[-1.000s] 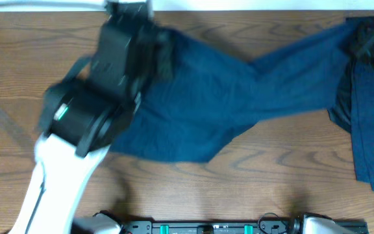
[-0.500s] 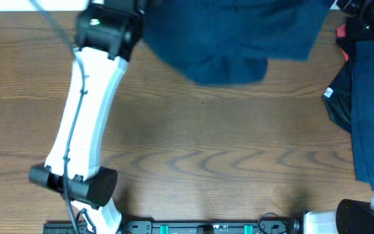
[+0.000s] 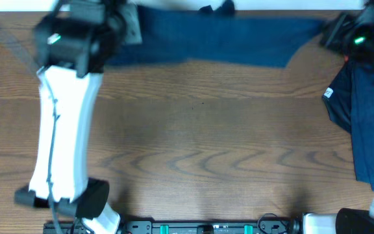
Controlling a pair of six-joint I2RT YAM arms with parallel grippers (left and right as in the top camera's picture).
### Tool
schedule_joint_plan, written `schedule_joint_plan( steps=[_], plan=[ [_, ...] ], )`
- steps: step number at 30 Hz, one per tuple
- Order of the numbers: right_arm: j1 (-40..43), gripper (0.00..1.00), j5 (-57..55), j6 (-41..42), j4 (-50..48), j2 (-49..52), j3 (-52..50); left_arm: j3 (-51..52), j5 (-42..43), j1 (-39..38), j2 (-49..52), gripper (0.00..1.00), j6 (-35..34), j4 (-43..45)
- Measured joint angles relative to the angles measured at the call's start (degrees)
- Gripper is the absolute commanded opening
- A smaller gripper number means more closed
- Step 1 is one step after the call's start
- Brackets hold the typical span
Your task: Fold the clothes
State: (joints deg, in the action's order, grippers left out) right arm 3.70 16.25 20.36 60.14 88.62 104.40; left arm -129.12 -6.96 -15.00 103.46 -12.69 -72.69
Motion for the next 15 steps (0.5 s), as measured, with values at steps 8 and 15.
schedule_joint_plan(
  steps=[8,15],
  plan=[
    [-7.13,0.01,-2.14,1.53,-3.56,1.07,-22.97,22.27,6.45,-0.04,5.99,0.06,-4.59,-7.26],
    [-7.8,0.01,-3.54,4.07,-1.81,1.09,-27.12,32.61,11.13,-0.63,4.63,0.06,-7.23,-11.02]
  ],
)
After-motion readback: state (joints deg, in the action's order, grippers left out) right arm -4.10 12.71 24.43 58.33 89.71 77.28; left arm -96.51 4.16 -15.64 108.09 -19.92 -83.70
